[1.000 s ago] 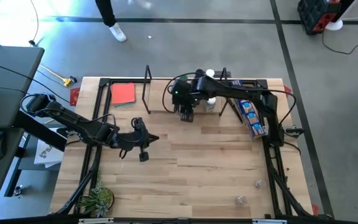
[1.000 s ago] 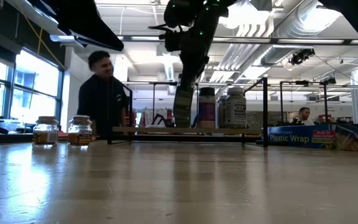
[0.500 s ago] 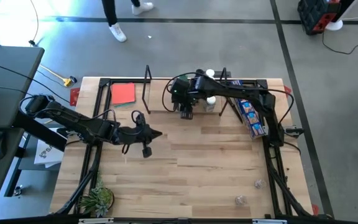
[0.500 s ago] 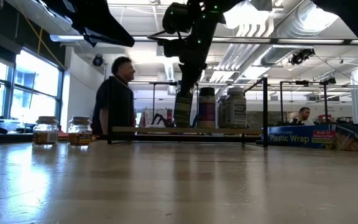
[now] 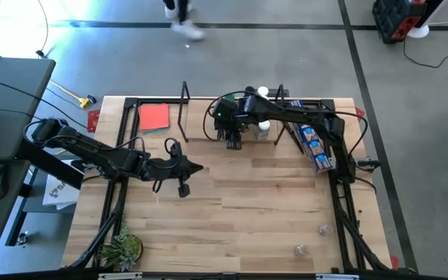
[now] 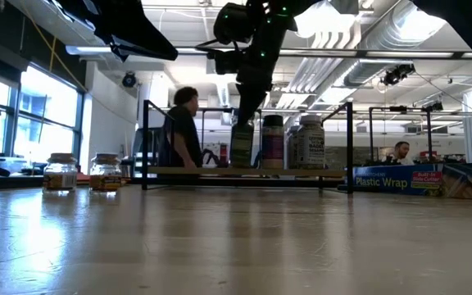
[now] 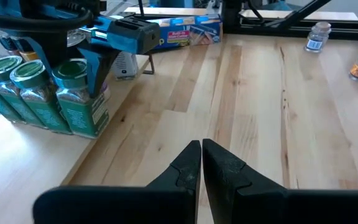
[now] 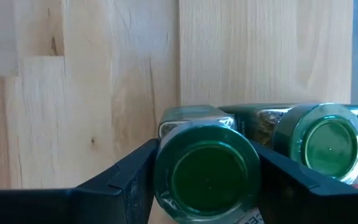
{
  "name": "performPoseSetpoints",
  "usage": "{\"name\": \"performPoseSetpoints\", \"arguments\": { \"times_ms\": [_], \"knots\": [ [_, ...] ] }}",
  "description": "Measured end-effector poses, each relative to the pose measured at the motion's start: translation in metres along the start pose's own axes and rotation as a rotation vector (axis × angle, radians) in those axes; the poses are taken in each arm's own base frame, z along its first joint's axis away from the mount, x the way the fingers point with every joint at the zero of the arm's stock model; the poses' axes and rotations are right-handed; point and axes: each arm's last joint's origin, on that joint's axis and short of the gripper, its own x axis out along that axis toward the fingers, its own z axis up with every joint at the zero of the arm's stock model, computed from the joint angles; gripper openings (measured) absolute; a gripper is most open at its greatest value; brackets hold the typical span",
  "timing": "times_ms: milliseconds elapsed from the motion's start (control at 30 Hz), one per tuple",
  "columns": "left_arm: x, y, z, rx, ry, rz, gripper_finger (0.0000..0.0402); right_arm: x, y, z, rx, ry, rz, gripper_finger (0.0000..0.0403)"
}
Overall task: Shelf spices
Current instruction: Put the green seasoning bottle on the shelf aligned with the other green seasoning bottle bottles
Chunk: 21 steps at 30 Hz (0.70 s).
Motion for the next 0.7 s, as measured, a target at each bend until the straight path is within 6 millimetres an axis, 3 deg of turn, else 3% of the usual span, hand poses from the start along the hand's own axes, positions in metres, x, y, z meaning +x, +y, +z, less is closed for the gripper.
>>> {"name": "performPoseSetpoints", "arguments": {
  "times_ms": [700],
  "knots": [
    [-0.0001, -0.0009, -0.0003, -0.003, 0.006, -0.027, 0.0014, -0.0001, -0.0030, 0.0014, 0.011, 0.003, -0.086, 0.0222]
  ]
}}
